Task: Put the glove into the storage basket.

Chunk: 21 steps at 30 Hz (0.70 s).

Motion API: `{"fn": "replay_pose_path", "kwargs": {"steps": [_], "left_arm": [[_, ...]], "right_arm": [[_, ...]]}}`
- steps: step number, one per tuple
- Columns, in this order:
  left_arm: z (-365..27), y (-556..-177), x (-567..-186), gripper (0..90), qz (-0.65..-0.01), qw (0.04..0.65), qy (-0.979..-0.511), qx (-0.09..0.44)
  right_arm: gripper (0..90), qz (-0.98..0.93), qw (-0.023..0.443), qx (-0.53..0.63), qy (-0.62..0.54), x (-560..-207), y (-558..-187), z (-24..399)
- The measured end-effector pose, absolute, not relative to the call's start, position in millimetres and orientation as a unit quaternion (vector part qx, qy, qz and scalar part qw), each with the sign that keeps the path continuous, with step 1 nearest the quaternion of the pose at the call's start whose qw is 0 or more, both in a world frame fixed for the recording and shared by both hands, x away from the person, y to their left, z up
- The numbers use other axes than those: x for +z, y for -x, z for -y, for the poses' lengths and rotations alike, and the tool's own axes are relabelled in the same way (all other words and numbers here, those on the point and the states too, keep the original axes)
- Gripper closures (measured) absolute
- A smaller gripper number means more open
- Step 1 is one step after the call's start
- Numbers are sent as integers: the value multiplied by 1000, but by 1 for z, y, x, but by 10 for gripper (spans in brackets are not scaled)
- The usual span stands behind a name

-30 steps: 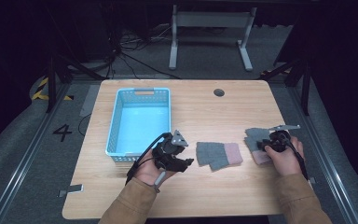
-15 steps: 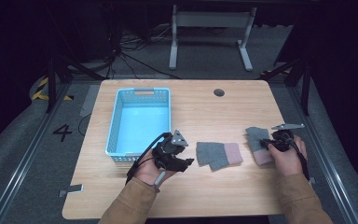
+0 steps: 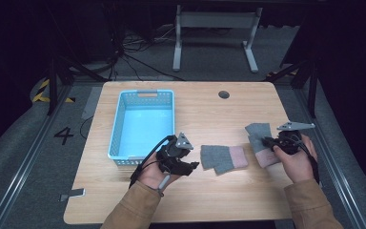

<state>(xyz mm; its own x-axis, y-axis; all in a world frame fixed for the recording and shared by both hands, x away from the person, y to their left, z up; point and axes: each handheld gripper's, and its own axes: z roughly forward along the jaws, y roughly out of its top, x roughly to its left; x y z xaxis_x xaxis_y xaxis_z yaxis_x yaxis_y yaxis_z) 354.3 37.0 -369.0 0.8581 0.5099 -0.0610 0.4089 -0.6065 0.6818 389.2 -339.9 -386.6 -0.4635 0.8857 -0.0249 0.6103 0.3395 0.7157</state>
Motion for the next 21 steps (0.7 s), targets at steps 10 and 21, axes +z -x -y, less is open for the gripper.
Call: {"fn": "replay_pose_path", "kwargs": {"steps": [10,21], "left_arm": [[-37,-354,-369,471,-257,362,-893,70],[-37,-354,-369,492,-252,357,-896,75]], "right_arm": [[853,-832,175,346,-396,-378,-382,310],[852,-874,148,348,-305,-382,-377,281]]}}
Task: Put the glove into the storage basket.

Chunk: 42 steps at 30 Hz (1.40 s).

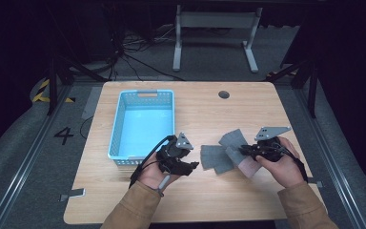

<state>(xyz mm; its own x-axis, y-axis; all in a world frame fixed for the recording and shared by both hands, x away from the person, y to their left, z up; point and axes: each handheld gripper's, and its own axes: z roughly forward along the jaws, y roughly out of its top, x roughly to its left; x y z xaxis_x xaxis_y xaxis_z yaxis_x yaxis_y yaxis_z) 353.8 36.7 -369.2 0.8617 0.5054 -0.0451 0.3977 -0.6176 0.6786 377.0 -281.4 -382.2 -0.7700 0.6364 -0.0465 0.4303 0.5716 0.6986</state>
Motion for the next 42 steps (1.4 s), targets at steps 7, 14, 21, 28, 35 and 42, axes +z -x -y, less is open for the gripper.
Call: {"fn": "replay_pose_path", "kwargs": {"steps": [7,14,21,28,35,42], "left_arm": [[-34,-354,-372,519,-244,351,-901,79],[-29,-352,-375,536,-247,364,-895,73],[-25,-350,-377,597,-254,387,-884,63],[-21,-352,-381,613,-263,390,-882,39],[-19,-356,-387,647,-269,389,-881,19],[-15,-358,-393,665,-267,383,-884,14]], "right_arm": [[851,-898,132,337,-250,-388,-375,269],[849,-909,120,331,-222,-394,-374,261],[849,-920,108,321,-197,-403,-374,254],[848,-929,97,307,-184,-415,-374,248],[801,-932,93,301,-180,-426,-374,245],[690,-919,105,324,-201,-414,-369,257]]}}
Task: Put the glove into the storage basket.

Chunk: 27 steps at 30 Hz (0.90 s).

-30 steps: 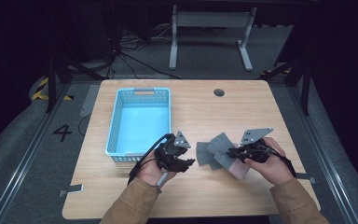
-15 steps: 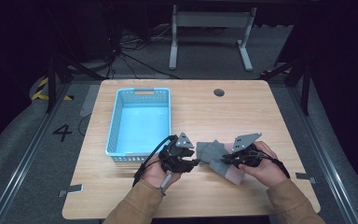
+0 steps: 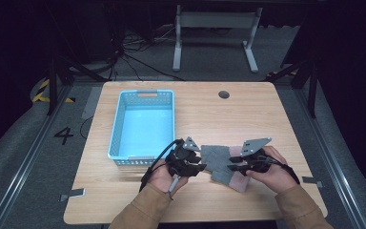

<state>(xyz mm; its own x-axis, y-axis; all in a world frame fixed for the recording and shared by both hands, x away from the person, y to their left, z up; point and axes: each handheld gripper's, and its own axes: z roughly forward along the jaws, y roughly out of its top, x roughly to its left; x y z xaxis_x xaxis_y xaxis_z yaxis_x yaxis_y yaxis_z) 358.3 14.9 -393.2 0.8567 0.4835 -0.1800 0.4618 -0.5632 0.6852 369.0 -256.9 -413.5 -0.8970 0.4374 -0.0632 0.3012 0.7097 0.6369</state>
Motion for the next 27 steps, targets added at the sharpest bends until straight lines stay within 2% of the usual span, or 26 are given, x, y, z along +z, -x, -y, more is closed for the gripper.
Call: {"fn": "replay_pose_path", "kwargs": {"steps": [6,8,17,27], "left_arm": [[-12,-360,-398,666,-267,376,-887,12],[-10,-358,-399,639,-264,371,-890,25],[-5,-359,-407,609,-275,354,-893,33],[-2,-361,-412,646,-268,342,-900,26]], "right_arm": [[658,-916,111,306,-236,-401,-364,280],[656,-917,109,294,-248,-400,-362,287],[655,-915,108,271,-278,-407,-352,313],[649,-929,80,232,-278,-421,-348,323]]}}
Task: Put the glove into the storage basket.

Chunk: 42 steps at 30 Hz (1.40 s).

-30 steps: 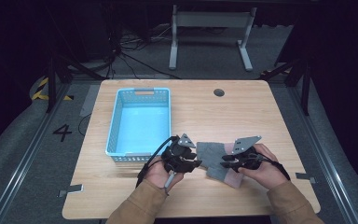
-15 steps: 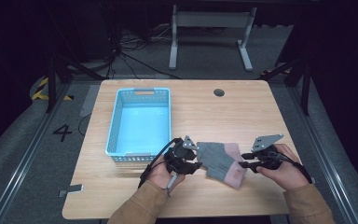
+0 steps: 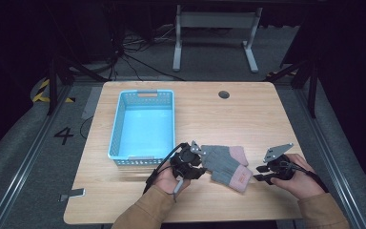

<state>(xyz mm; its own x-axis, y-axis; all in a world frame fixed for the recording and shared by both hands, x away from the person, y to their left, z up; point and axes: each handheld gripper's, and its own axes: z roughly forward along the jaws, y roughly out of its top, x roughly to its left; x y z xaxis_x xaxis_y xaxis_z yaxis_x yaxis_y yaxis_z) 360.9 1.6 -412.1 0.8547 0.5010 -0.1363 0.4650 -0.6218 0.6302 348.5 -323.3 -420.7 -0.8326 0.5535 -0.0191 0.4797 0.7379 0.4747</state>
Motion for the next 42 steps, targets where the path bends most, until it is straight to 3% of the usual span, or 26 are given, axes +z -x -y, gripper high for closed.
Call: {"fn": "replay_pose_path", "kwargs": {"steps": [9,16,42], "left_arm": [[5,-362,-420,655,-276,328,-902,43],[14,-369,-432,642,-288,299,-909,28],[30,-370,-440,783,-273,279,-919,49]], "right_arm": [[652,-932,73,230,-271,-427,-349,318],[654,-933,69,229,-268,-430,-350,316],[707,-936,77,229,-255,-434,-350,310]]}}
